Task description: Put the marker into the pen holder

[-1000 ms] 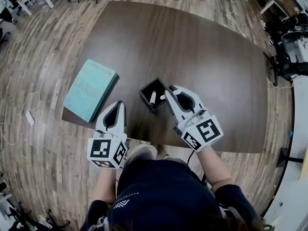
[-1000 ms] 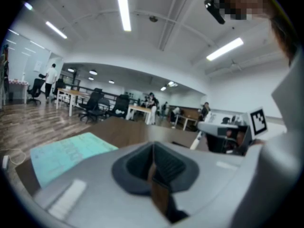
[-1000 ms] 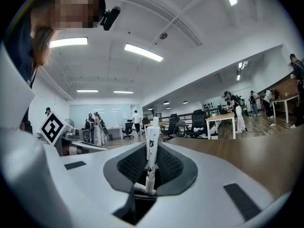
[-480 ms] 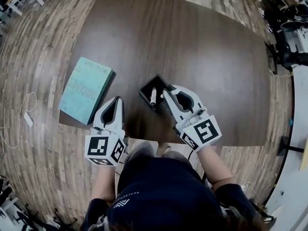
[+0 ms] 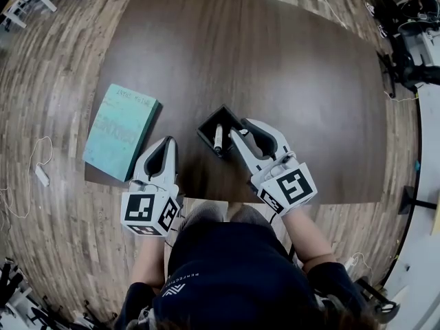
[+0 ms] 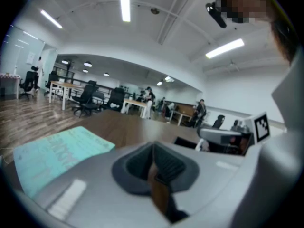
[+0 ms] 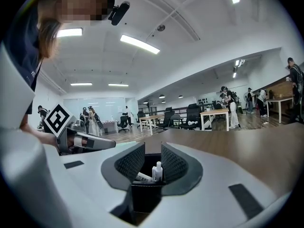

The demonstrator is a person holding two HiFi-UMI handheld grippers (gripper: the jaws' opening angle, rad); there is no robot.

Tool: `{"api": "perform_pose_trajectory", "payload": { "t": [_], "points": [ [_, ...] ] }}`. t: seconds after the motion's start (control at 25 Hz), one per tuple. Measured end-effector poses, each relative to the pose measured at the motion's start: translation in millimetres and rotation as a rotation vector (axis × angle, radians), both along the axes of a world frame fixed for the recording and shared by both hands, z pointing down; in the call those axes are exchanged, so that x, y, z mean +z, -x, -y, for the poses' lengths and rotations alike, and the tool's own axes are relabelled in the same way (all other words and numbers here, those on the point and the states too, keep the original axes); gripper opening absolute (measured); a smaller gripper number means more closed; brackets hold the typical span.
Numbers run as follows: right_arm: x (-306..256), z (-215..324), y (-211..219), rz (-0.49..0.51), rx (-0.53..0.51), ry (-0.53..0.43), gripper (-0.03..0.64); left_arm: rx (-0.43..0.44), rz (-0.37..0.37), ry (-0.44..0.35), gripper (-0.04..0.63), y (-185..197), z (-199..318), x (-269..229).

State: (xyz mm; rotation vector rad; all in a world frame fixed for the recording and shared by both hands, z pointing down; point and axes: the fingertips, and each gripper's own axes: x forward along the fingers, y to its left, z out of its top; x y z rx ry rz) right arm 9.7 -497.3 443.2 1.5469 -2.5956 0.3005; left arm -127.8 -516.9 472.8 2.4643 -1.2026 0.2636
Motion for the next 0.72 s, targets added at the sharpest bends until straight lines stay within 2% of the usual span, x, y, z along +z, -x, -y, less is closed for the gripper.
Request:
{"api": "perform_pose_trajectory", "payload": {
  "t": [0.28, 0.72],
  "points": [
    [-7, -4, -8, 0.005, 0.005, -0.002, 0.092, -0.005, 0.007, -0.018, 0.009, -3, -2, -8],
    [-18, -12, -18, 0.008, -0.039, -0.003, 0.092, -0.082, -0.009, -0.055, 0.009, -3, -15, -28]
  ]
}}
